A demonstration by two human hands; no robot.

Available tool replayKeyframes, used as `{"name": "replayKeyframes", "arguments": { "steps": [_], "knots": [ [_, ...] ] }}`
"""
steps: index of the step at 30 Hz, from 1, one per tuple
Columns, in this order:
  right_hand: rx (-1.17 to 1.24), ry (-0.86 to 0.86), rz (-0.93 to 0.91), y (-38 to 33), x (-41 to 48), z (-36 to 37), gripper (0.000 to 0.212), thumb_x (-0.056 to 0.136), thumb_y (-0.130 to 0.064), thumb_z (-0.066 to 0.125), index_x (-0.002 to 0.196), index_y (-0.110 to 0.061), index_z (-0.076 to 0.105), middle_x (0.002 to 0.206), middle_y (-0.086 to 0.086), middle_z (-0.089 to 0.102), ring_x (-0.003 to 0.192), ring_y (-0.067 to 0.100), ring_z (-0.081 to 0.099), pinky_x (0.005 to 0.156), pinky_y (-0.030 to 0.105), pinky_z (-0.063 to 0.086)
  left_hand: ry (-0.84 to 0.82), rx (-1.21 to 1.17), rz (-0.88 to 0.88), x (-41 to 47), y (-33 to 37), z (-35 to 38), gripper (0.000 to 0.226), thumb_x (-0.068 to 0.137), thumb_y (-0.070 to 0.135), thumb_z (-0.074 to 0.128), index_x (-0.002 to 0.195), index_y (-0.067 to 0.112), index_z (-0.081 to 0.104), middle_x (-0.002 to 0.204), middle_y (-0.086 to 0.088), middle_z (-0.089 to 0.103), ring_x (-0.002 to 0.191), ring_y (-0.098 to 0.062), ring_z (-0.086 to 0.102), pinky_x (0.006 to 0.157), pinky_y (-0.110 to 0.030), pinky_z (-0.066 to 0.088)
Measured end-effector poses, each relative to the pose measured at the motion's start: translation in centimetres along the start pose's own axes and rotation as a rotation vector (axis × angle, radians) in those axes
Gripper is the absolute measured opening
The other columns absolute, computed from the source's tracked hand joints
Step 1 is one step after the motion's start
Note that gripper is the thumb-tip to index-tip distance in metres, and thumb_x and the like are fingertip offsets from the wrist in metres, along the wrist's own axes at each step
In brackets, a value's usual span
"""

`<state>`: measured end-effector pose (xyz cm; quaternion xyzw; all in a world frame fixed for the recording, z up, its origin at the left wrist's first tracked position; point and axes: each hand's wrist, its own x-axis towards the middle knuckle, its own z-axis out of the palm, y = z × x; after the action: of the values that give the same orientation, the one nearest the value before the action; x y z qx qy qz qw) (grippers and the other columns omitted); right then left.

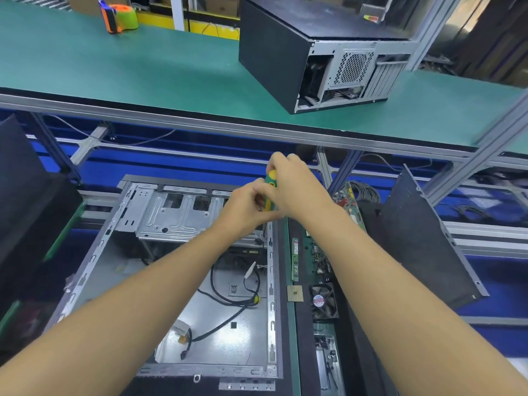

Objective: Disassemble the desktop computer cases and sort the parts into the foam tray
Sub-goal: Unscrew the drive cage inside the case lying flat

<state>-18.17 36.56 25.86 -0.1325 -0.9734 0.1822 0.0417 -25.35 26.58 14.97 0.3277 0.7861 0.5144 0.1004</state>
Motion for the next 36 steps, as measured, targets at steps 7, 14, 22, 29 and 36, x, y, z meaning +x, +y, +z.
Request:
{"name": "replayKeyframes", "arguments": {
  "steps": [7,14,22,29,36],
  "knots": [
    [0.070,-0.101,-0.039,0.4,0.2,-1.1,0.028,0.092,-0.003,0.059,0.106,-0.027,0.057,0.111,0.000,0.047,0.089,0.020,0.051,0.070,0.035,0.044,-0.266,-0.061,0.019,0.5,-1.0,-2.7,0.031,0.089,0.015,0.075,0.119,0.020,0.070,0.118,0.007,0.069,0.113,-0.016,0.063,0.102,-0.029,0.049],
    [0.072,-0.175,0.032,0.6,0.3,-0.8,0.040,0.093,-0.047,0.059,0.125,-0.024,0.048,0.115,0.002,0.041,0.101,0.026,0.042,0.075,0.041,0.045,-0.127,-0.062,-0.063,0.1,0.0,-0.7,0.037,0.076,0.018,0.084,0.083,0.022,0.048,0.072,0.000,0.055,0.064,-0.015,0.051,0.066,-0.041,0.048],
    [0.062,-0.152,0.009,1.2,0.8,-0.1,0.016,0.098,-0.026,0.059,0.108,-0.020,0.049,0.113,0.004,0.053,0.086,0.022,0.053,0.059,0.032,0.039,-0.195,-0.059,-0.005,0.0,1.3,-1.4,0.027,0.083,0.015,0.081,0.080,0.038,0.067,0.098,0.004,0.067,0.089,-0.020,0.064,0.082,-0.032,0.052],
    [0.158,-0.295,-0.028,1.5,0.5,-1.6,0.060,0.089,-0.021,0.065,0.140,-0.027,0.033,0.113,0.005,0.050,0.098,0.025,0.050,0.072,0.037,0.047,-0.168,-0.098,-0.080,-0.3,1.5,-1.7,0.025,0.080,0.007,0.081,0.090,0.018,0.061,0.076,0.008,0.068,0.071,-0.007,0.063,0.070,-0.020,0.050],
    [0.044,-0.148,-0.001,1.1,0.7,-0.8,0.018,0.104,-0.028,0.044,0.110,-0.013,0.035,0.095,0.009,0.052,0.074,0.030,0.051,0.052,0.036,0.032,-0.117,0.096,-0.121,0.1,1.5,-0.8,0.030,0.076,0.030,0.087,0.097,0.024,0.066,0.090,0.000,0.068,0.077,-0.017,0.060,0.073,-0.034,0.051]
  ]
}}
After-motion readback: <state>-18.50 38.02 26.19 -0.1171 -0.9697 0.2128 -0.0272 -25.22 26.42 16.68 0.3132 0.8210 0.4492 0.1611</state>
